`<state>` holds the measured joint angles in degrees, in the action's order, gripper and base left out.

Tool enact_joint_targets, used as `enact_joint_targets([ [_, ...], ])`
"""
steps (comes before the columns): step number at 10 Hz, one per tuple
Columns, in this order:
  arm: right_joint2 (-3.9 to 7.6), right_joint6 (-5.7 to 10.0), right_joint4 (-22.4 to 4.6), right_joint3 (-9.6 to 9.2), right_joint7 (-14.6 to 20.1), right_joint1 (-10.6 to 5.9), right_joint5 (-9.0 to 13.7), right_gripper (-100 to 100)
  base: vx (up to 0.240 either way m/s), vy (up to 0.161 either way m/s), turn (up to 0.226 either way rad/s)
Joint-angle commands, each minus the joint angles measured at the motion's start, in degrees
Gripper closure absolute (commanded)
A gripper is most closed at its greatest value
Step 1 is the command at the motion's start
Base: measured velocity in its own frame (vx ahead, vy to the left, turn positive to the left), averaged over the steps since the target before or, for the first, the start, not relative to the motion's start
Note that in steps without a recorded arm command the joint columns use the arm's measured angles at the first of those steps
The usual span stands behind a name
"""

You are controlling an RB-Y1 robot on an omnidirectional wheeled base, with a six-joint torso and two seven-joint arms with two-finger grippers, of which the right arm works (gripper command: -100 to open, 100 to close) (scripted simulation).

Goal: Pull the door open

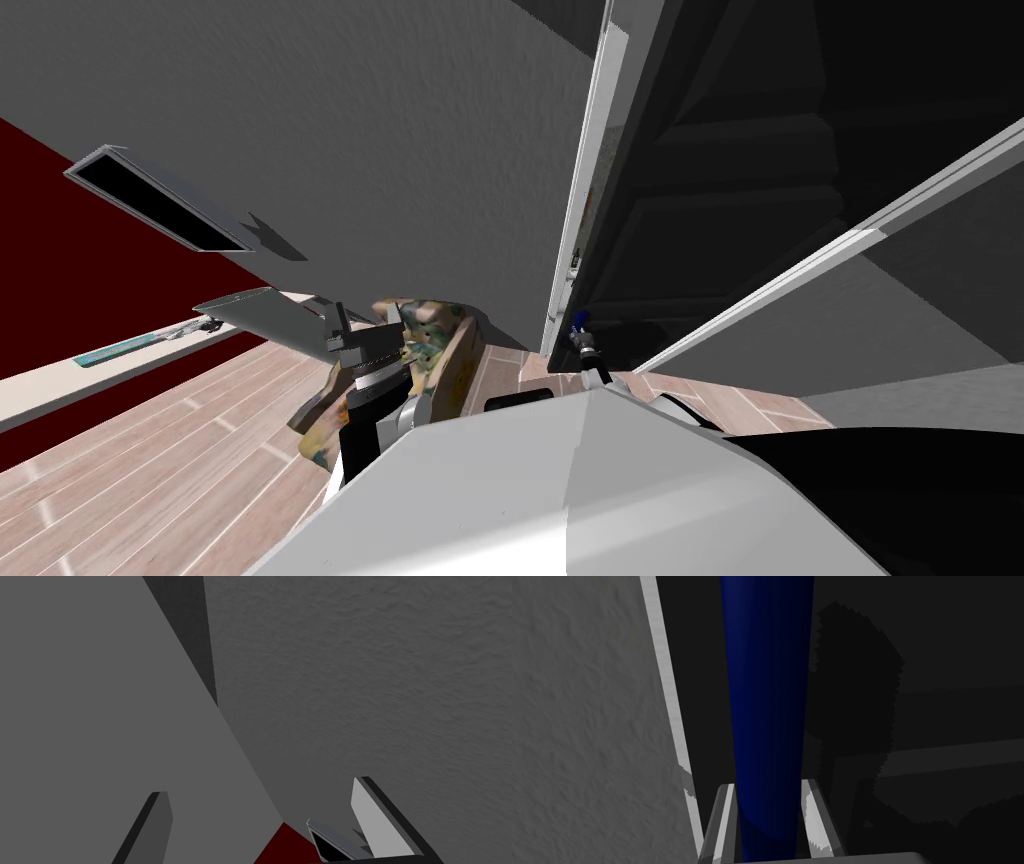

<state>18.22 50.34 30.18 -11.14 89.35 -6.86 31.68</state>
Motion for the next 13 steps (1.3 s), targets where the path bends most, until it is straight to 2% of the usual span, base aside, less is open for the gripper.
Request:
enact_joint_targets([
  [1,-0.36,-0.44,0.3,0.2,-0.1,0.01,-0.7,100,-0.214,-0.124,0.169],
  [4,-1.64,-0.96,1.9,0.08,-0.1,-1.33,-2.5,100,-0.145,-0.134,0.197],
  [5,-1.36,-0.8,1.0,-0.09,0.3,-1.21,-2.2,100,-0.059,-0.064,0.078],
  [6,-0.63,-0.31,1.3,-1.24,1.6,-0.91,-2.8,100,-0.139,-0.013,0.159],
  [8,0.18,0.15,1.6,-2.12,2.7,-0.5,-3.1,100,-0.177,0.014,0.076],
  [13,3.76,2.17,2.8,-6.03,7.7,1.33,-4.8,100,-0.22,-0.05,0.122],
])
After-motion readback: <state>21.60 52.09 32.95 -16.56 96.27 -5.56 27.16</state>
